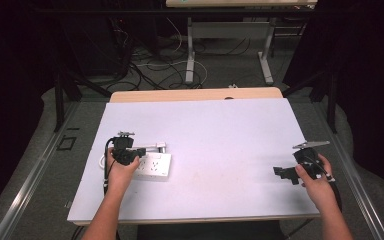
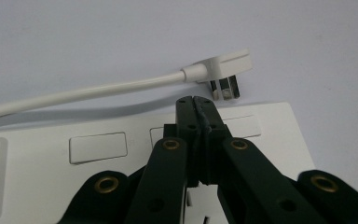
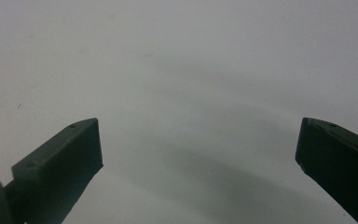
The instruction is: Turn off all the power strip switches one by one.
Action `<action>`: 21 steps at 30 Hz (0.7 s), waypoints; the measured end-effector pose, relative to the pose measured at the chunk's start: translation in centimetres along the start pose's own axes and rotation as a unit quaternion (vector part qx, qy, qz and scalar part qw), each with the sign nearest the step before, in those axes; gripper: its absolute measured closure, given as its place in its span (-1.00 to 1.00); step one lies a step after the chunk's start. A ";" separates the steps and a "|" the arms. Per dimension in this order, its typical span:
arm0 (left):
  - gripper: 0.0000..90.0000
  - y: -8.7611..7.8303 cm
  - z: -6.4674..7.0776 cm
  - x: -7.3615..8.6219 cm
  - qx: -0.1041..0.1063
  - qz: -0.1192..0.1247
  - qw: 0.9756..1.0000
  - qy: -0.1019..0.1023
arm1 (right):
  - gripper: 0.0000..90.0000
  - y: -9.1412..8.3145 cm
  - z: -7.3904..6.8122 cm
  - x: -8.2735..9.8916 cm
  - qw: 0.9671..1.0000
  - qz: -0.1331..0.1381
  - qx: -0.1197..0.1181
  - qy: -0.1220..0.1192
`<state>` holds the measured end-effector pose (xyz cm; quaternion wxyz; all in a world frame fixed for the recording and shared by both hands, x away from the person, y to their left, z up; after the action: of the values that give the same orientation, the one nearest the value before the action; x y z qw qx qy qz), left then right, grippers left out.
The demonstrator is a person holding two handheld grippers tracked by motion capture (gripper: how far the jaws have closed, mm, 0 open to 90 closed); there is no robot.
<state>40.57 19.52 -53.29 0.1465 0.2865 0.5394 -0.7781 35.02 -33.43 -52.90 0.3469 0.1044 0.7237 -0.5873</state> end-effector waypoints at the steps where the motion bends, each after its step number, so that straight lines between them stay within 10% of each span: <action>1: 1.00 0.0 0.0 0.0 0.000 -0.002 1.000 0.001 | -1.00 0.0 0.0 0.0 1.000 0.000 0.003 0.002; 21: 1.00 0.9 0.4 0.3 -0.006 -0.008 1.000 0.010 | -1.00 0.0 0.1 0.0 1.000 -0.001 0.000 -0.001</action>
<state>40.74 18.84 -54.04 0.1364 0.2890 0.5482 -0.7729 35.00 -33.52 -52.88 0.3470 0.1034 0.7236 -0.5877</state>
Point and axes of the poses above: each handheld gripper's, and its own axes: y roughly forward along the jaws, x roughly out of its underside, z roughly to its right, the point moved 2 cm from there along y, roughly forward along the jaws, and after that the axes turned 2 degrees about -y, right-handed, at the moved point
